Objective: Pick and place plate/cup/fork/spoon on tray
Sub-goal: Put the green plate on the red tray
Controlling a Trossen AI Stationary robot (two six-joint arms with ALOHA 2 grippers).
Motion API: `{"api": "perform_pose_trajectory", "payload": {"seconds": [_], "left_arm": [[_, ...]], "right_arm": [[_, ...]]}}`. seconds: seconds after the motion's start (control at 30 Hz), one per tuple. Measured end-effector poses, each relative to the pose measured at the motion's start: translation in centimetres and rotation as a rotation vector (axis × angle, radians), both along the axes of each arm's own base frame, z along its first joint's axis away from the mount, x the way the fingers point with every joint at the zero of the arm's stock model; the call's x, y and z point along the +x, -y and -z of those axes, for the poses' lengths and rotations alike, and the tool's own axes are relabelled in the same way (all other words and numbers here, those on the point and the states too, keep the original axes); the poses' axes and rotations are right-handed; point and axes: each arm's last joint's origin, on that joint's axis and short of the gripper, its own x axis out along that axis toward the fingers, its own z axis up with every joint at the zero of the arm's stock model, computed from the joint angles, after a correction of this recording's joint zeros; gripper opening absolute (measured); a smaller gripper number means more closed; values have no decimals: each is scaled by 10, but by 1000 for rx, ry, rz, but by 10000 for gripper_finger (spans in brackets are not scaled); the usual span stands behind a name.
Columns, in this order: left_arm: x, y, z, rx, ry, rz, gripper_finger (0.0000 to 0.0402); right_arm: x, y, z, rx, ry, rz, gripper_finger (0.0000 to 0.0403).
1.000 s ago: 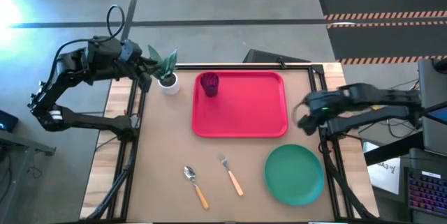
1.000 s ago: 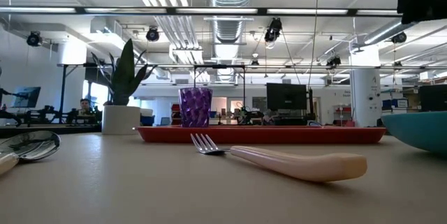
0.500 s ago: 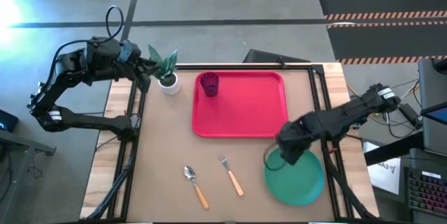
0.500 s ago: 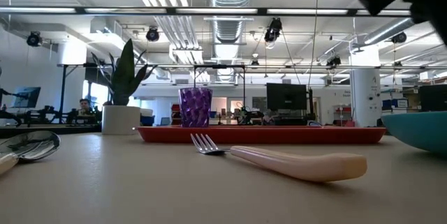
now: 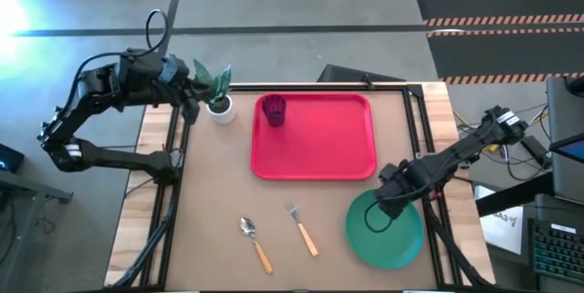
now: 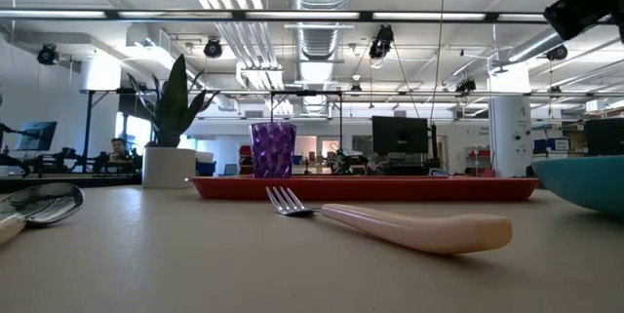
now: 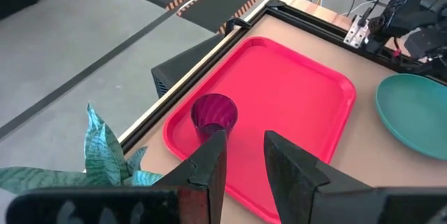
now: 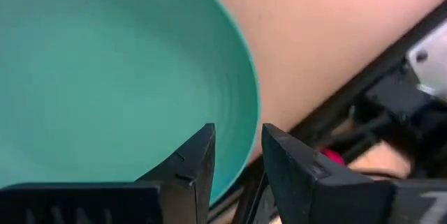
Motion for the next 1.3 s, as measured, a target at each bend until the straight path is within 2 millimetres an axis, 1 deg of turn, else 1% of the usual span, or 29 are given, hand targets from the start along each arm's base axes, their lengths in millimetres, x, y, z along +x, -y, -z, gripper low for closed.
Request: {"api": "perform_pose_trajectory", "payload": {"seconds": [0.2, 0.33, 0.47, 0.63, 0.87, 0.93, 1.17, 1.3], "left_arm": [[2, -1, 0, -2, -2, 0, 80], [2, -1, 0, -3, -4, 1, 80], [2, -1, 0, -5, -2, -1, 80], [3, -1, 0, -20, 8, -12, 80], [5, -2, 1, -21, 6, -12, 80], [6, -2, 1, -20, 8, -12, 80], [7, -3, 0, -12, 11, -8, 80], [7, -3, 0, -12, 10, -8, 80]], "right_arm": [[-8, 5, 24, 31, 113, 7, 109], [-18, 11, 42, 45, 139, 28, 109], [-28, 16, 55, 43, 135, 21, 109], [-36, 20, 59, 48, 142, 21, 109], [-37, 21, 59, 57, 164, 20, 109], [-37, 21, 63, 59, 169, 20, 109], [-36, 21, 85, 100, 239, 44, 109], [-36, 21, 86, 105, 245, 48, 109]]}}
